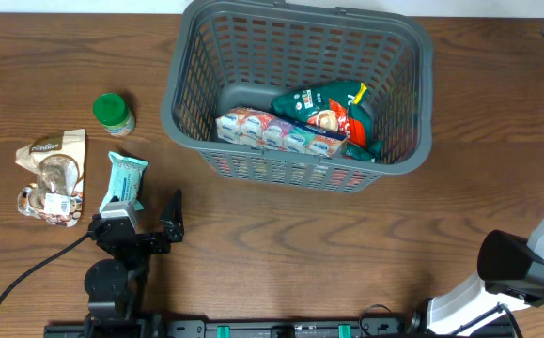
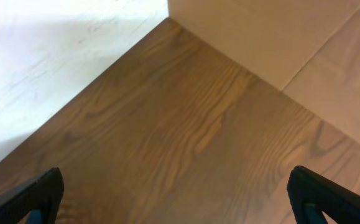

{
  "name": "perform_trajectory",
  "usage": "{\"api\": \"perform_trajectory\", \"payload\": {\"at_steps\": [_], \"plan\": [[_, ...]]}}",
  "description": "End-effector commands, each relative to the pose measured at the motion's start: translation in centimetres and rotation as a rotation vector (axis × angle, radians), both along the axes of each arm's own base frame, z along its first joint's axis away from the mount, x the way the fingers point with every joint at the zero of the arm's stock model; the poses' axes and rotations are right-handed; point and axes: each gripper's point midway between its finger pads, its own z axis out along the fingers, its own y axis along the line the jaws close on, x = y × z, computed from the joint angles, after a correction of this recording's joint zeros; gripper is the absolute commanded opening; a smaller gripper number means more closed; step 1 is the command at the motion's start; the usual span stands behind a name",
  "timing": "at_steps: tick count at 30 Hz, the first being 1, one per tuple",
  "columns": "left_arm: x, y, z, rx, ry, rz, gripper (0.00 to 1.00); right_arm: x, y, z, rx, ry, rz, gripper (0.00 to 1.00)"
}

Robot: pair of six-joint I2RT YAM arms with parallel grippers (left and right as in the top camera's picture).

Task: Pack container

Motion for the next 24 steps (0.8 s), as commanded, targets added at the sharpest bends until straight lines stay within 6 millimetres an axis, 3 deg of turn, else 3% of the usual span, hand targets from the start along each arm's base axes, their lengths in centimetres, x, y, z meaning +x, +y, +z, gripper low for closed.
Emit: {"api": "perform_trajectory", "payload": {"at_steps": [1,24], "plan": [[0.02,0.06,-1.24,0.006,0.025,0.002,0.99,0.11,0.34,0.29,0.029,-0.026,0.01,0.99],[0.05,0.05,-1.28,-0.006,0.028,0.004,0.99,0.1,0.33,0.29,0.028,-0.026,0.009,0.99]]}}
